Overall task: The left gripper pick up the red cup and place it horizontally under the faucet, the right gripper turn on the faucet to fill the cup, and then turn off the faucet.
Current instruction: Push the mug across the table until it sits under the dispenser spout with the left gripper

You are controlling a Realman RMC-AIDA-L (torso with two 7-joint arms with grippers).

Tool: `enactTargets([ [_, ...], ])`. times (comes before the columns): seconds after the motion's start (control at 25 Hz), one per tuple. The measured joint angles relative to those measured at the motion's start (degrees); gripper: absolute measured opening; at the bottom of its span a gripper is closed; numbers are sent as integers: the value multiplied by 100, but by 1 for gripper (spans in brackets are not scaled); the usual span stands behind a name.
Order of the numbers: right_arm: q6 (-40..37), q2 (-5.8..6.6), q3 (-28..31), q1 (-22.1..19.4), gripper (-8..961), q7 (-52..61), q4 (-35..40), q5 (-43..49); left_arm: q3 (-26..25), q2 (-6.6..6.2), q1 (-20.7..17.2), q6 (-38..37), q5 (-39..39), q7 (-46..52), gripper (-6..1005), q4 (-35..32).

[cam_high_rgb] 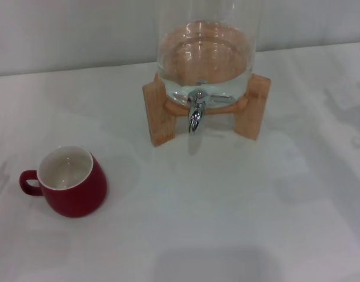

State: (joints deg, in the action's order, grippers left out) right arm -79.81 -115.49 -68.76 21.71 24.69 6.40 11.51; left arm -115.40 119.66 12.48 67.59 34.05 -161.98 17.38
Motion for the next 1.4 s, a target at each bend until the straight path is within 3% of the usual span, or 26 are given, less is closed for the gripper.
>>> enactTargets([
  [1.4,-25,0,-23,0,870,39,25,45,469,46,-134,70,4,0,879,-128],
])
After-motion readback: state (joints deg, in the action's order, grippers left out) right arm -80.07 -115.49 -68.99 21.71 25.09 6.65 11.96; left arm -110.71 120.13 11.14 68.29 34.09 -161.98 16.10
